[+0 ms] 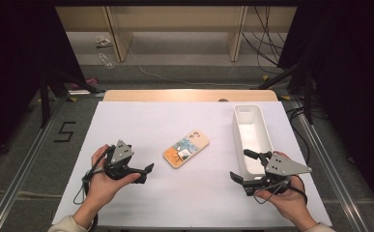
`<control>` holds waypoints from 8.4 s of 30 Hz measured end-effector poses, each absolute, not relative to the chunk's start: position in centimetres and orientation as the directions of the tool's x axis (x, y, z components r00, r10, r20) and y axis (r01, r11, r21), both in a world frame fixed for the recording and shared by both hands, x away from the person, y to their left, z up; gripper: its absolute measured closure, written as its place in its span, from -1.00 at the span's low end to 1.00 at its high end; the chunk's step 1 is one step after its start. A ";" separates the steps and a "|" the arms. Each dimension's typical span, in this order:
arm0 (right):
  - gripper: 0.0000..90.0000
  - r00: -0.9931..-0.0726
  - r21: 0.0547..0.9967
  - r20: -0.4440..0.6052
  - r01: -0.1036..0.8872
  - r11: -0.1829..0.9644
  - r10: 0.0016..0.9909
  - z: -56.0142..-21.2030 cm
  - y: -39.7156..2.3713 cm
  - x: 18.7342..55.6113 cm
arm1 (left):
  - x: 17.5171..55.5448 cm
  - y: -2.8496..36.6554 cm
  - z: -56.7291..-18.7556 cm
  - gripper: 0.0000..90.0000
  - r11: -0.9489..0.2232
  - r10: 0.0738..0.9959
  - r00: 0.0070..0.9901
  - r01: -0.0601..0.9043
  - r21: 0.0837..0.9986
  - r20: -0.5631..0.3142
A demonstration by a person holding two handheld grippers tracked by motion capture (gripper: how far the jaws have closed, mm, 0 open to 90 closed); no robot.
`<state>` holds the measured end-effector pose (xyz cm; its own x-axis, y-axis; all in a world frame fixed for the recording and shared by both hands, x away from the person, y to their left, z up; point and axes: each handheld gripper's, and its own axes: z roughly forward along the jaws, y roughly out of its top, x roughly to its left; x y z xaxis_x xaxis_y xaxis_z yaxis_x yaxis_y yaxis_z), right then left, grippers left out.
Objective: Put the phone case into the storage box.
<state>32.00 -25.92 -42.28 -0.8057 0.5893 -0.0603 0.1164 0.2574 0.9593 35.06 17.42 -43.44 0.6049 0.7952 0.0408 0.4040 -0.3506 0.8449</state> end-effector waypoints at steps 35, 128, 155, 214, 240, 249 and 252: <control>-0.67 -0.808 0.958 -0.053 0.125 0.258 0.587 -42.5 -25.8 32.0 | 42.7 13.2 -46.0 0.99 -0.445 0.815 0.572 0.518 0.731 0.091; -0.67 -0.796 0.960 -0.049 0.129 0.248 0.603 -42.5 -26.3 31.7 | 41.7 10.2 -48.7 1.00 -0.573 0.709 0.698 0.491 0.656 0.098; -0.67 -0.796 0.960 -0.048 0.130 0.247 0.603 -42.5 -26.2 31.8 | 40.3 9.6 -48.5 1.00 -0.594 0.691 0.716 0.489 0.639 0.095; -0.66 -0.794 0.959 -0.048 0.132 0.250 0.606 -42.6 -26.1 31.9 | 43.2 1.8 -46.9 -1.00 -0.489 0.821 0.568 0.756 0.436 -0.063; -0.66 -0.795 0.959 -0.049 0.132 0.251 0.605 -42.6 -26.0 31.9 | 43.8 1.5 -47.6 -0.97 -0.486 0.831 0.551 0.784 0.386 -0.074; -0.66 -0.795 0.959 -0.048 0.132 0.250 0.605 -42.6 -26.1 31.9 | 44.0 1.4 -47.7 -0.95 -0.501 0.829 0.557 0.781 0.374 -0.052; -0.67 -0.796 0.959 -0.050 0.131 0.252 0.603 -42.6 -26.0 31.9 | 44.1 1.4 -47.7 -0.94 -0.503 0.830 0.557 0.779 0.374 -0.043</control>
<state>31.91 -26.05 -42.61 -0.7959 0.6034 -0.0498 0.1310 0.2519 0.9588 44.06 1.42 -47.68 0.5567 0.8296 -0.0430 0.7789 -0.5032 0.3744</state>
